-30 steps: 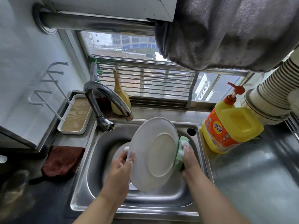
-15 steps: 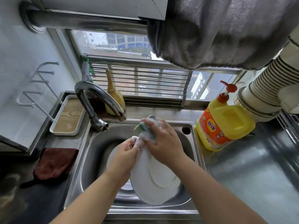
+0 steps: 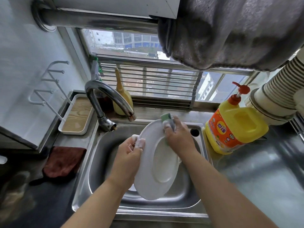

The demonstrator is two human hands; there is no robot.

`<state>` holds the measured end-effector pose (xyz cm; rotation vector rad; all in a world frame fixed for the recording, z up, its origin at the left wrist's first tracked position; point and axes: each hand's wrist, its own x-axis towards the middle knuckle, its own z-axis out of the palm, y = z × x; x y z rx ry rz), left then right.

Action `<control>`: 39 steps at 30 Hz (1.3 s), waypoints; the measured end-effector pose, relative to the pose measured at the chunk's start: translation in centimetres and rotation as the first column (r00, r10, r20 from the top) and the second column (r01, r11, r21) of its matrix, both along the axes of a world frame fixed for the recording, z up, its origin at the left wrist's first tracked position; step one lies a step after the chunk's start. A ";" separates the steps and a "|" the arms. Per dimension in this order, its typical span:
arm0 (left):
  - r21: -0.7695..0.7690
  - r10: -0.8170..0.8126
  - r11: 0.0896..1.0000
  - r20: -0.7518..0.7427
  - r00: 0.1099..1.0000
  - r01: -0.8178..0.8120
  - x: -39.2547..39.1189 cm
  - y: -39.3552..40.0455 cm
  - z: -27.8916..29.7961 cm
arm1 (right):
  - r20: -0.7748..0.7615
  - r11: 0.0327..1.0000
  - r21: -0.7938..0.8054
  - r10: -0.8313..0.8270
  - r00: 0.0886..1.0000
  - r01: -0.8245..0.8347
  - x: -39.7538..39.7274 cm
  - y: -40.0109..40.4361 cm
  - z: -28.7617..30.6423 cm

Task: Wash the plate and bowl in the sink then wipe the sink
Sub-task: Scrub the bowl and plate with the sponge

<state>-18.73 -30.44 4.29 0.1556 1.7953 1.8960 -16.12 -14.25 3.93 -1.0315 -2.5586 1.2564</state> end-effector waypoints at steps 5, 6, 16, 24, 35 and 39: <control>0.090 0.026 0.996 0.041 0.999 -0.030 -0.4 -0.3 0.1 | -0.160 0.925 0.301 0.289 0.944 -0.232 0.2 -4.5 0.5; 0.070 0.035 0.997 0.038 0.999 -0.038 -0.3 -0.4 0.0 | -0.139 0.952 0.236 0.231 0.963 -0.194 -0.2 -3.5 0.2; 0.113 0.169 0.976 0.136 0.976 -0.184 0.1 -0.6 0.1 | 0.050 0.392 -0.873 -0.519 0.853 0.290 5.1 -0.5 -10.5; 0.070 -0.271 0.962 0.338 0.901 0.263 -1.4 -2.0 -1.0 | -0.201 0.852 -0.523 -0.143 0.969 0.017 5.1 5.2 -3.9; -0.027 -0.159 0.987 0.060 0.985 0.161 -1.4 1.3 -0.6 | -0.056 0.928 0.284 0.268 0.962 -0.242 0.7 -1.8 0.5; -0.074 -0.107 0.992 0.004 0.994 0.107 -0.8 1.1 -0.7 | -0.009 0.999 -0.035 -0.003 1.000 0.003 0.0 0.9 0.2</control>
